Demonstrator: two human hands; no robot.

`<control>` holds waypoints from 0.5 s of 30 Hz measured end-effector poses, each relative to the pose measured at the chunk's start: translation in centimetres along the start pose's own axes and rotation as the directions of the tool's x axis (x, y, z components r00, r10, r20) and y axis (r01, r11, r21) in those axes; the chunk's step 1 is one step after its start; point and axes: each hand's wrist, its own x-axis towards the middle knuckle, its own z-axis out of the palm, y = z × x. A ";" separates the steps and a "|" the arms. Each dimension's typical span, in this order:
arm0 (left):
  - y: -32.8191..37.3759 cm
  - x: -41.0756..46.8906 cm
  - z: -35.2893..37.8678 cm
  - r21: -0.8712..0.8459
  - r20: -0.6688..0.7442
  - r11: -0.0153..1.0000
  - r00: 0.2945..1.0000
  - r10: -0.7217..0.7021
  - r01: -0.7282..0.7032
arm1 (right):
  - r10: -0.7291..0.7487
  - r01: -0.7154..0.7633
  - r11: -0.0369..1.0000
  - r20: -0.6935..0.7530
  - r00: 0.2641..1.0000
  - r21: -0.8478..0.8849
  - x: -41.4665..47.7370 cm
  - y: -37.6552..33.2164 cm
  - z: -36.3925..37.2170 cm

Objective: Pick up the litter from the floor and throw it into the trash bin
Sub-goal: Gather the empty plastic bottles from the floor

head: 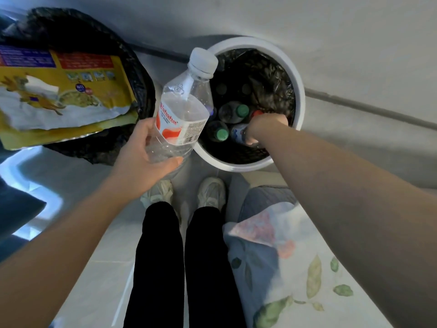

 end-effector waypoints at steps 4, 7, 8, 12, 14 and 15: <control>0.0 0.3 0.1 -0.020 0.003 0.999 0.999 0.032 -0.032 | 0.019 -0.004 0.987 -0.089 0.996 0.163 1.3 -0.3 1.7; 0.4 0.4 0.0 -0.018 0.012 0.998 0.998 0.058 -0.058 | 0.013 0.034 0.956 -0.158 0.987 0.290 1.5 0.0 2.3; 0.7 0.4 0.0 -0.009 0.015 0.998 0.998 0.067 -0.067 | 0.004 0.049 0.943 -0.160 0.987 0.328 1.5 0.2 2.4; 1.9 0.3 -0.2 0.072 0.014 0.992 0.995 0.103 -0.104 | -0.040 0.149 0.843 -0.217 0.975 0.516 0.8 2.4 1.7; 2.6 0.3 -0.4 0.130 0.025 0.984 0.993 0.118 -0.121 | -0.056 0.279 0.725 -0.350 0.935 0.630 -0.4 3.9 0.7; 3.1 0.4 -0.3 0.152 0.032 0.979 0.991 0.130 -0.134 | -0.050 0.341 0.614 -0.396 0.917 0.712 -1.2 4.7 0.0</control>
